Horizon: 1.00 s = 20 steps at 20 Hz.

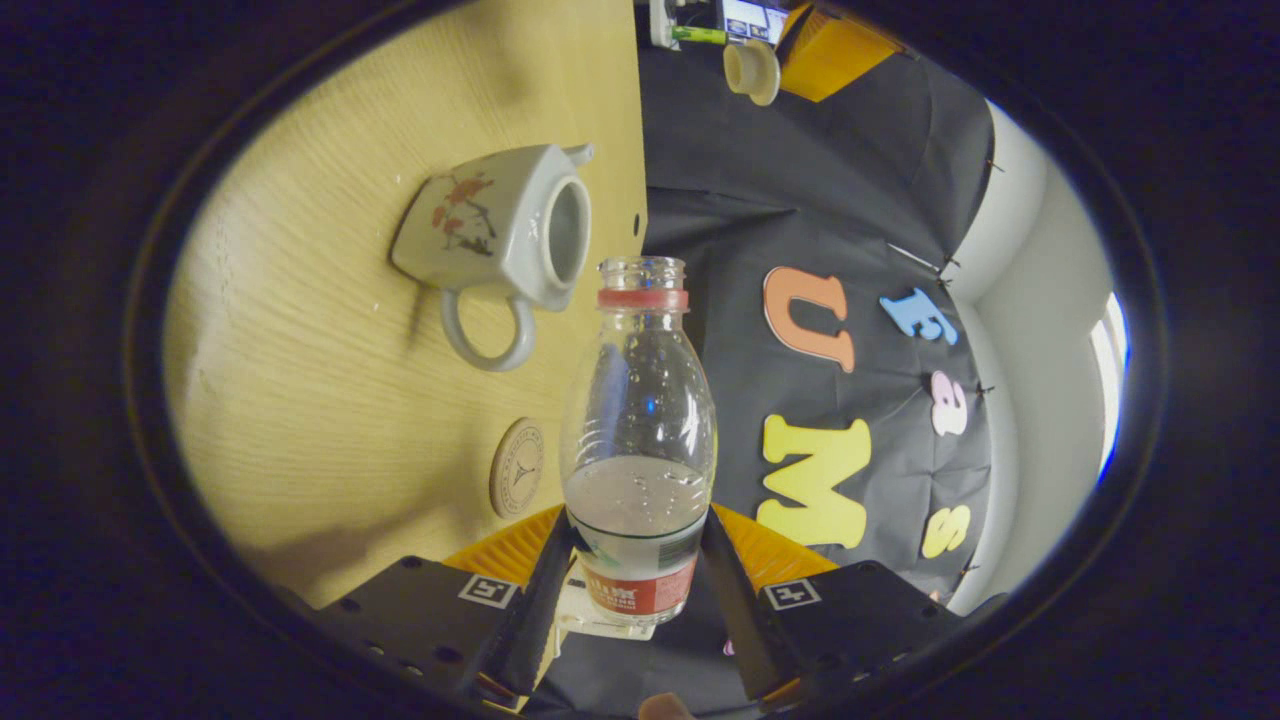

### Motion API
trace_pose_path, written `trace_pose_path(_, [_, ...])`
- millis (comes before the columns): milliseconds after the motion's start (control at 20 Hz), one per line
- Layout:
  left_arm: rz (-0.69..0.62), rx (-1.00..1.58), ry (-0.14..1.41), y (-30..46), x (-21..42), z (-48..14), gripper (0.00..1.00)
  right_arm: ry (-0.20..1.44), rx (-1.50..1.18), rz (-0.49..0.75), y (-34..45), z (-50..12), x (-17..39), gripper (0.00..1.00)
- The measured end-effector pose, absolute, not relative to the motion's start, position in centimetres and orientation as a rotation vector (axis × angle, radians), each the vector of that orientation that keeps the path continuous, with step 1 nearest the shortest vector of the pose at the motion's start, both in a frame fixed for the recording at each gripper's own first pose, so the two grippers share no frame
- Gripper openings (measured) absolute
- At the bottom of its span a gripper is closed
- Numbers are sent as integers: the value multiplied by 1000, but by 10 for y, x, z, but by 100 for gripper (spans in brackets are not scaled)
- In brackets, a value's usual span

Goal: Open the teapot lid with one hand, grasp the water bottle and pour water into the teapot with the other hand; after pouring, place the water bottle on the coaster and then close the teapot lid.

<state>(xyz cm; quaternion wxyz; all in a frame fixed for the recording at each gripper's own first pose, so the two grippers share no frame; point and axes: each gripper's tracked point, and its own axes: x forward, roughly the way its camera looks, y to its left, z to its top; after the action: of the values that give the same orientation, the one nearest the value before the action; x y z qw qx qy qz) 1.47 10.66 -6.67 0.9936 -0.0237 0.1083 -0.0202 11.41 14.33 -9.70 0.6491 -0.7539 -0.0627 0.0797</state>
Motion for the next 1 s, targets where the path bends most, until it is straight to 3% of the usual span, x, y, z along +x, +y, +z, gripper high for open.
trace_pose_path(600, [-49, -42, 211, 105, 12, -63, 3, -193, -1861, 162, 150, -86, 116, 75])
trace_pose_path(1000, [-46, -54, 207, 107, 11, -60, 3, -314, -1968, 104, 160, -65, 119, 72])
